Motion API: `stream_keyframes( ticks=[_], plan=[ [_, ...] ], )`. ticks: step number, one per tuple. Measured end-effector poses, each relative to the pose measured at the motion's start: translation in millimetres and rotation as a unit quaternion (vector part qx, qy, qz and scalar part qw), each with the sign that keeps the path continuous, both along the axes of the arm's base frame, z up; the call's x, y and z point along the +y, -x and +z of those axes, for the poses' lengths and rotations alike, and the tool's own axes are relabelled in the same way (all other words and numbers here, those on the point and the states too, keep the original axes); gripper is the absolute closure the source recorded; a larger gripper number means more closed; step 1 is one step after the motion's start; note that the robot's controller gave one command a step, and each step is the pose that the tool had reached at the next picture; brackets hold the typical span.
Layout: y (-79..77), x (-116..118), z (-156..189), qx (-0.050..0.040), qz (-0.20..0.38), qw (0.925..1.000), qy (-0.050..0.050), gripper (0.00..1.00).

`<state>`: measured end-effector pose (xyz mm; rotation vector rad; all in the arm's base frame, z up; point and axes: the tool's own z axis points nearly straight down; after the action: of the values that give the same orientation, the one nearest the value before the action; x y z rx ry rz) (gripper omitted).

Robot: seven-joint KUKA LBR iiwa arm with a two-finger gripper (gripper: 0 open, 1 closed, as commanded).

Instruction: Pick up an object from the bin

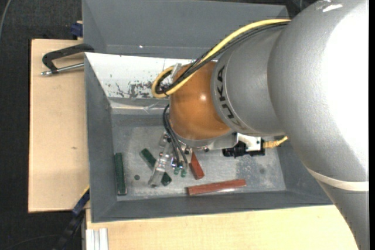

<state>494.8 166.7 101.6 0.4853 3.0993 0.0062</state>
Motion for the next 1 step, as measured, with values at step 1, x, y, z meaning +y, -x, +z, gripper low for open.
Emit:
stream_keyframes(
  ticks=[1],
  plan=[
    [2.2, 8.6, -1.2, 0.0014, -0.105, 0.9945, 0.0, 0.0]
  ],
)
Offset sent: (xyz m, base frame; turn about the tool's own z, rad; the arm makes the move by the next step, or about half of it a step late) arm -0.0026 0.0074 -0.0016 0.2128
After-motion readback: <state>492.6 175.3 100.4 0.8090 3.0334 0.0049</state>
